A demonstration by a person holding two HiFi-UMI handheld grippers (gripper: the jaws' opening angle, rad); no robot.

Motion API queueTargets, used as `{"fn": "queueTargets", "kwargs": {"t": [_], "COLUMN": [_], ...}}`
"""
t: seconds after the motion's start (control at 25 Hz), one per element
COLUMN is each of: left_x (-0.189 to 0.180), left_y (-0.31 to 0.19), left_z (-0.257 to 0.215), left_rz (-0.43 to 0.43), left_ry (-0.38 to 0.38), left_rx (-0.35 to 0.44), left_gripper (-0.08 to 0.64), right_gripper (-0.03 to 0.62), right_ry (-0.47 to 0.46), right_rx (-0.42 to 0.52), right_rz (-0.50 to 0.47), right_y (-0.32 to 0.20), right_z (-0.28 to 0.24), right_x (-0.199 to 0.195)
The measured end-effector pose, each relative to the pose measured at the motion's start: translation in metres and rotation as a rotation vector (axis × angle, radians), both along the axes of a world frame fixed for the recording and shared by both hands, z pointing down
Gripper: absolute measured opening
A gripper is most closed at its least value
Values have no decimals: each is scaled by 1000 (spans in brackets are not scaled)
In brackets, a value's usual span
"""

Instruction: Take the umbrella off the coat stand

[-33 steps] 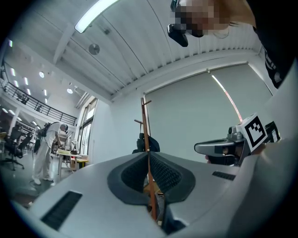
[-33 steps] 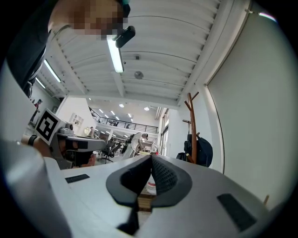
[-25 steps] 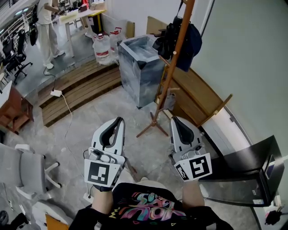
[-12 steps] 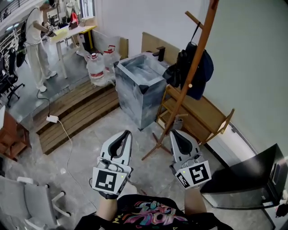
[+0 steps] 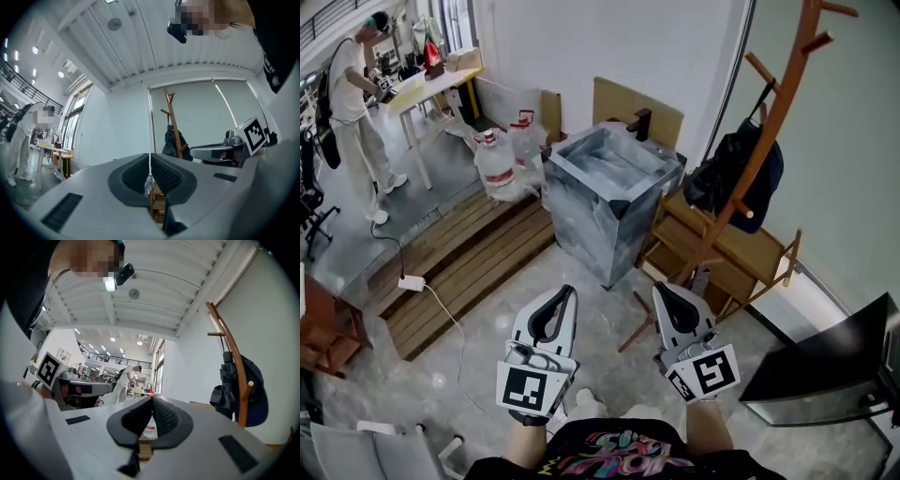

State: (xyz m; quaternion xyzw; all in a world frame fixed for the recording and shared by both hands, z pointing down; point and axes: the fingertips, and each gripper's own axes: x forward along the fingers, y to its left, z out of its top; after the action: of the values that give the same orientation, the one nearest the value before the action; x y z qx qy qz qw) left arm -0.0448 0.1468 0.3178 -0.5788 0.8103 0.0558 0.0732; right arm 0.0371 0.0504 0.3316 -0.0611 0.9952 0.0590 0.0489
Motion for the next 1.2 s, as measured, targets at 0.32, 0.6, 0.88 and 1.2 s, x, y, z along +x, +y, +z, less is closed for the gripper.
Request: {"fn": "queueTargets", "kwargs": {"t": [0.32,0.6,0.88,1.2], "left_x": [-50,-81,-117,-160], "left_y": [20,-1,-66,-181], "left_z": [11,16,16,-6], "left_rz": [-19,1,77,198], "left_ry": [39,36,16,-28], "left_rx": [8,13,18,21], "left_gripper": [32,32,32,32], "right_gripper": [6,6,6,6], "right_ry": [32,20,-2,-45], "right_rx": [8,17,23,20], "right_rz": [7,48,118,246], "right_y": [16,-14,-72,-172], "right_z": [8,10,13,-3], "right_x": [-43,-70,-99,-124]}}
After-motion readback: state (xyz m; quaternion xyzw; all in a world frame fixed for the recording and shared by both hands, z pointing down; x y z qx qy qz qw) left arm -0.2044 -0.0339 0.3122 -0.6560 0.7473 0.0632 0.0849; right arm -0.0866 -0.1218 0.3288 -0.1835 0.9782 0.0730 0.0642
